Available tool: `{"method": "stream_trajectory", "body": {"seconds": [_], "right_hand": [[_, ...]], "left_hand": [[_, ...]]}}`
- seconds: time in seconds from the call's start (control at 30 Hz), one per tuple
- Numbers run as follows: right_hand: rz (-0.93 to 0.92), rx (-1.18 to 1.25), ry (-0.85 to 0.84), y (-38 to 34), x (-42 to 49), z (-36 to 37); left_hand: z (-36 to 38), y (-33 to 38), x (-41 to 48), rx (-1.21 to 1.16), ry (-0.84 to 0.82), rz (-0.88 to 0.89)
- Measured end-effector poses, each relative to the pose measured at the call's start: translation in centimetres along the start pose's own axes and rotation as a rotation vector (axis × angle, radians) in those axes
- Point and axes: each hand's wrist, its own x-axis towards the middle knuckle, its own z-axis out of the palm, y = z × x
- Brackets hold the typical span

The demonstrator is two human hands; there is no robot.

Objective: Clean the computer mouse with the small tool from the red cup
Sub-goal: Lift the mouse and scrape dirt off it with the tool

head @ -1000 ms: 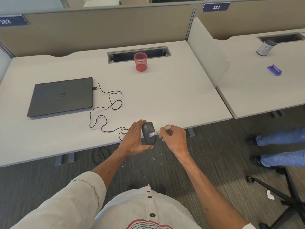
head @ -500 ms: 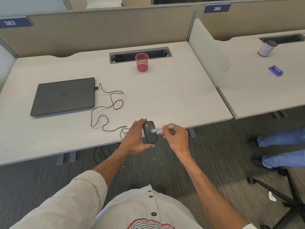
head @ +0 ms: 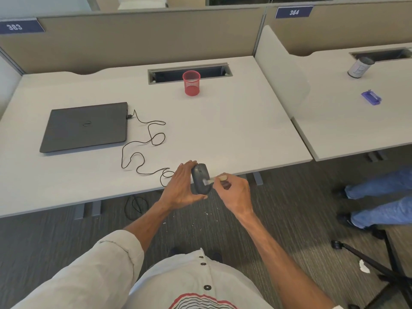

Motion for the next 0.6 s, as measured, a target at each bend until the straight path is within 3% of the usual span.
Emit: {"method": "stream_trajectory", "body": {"seconds": [0.13,0.37,0.6], "right_hand": [[0.017,0.082,-0.098,0.2,-0.3,0.2],[0.060,0.102,0.115,0.8,0.8,-0.3],[0.065,0.129,0.090,0.0,2.2,0.4]], "left_hand": [[0.4,0.3,0.1,-0.012,-0.004,-0.010],[0.6,0.5,-0.2,-0.003,-0.010,-0.011],[0.5,0.5,-0.4,0.009,-0.023,0.009]]}}
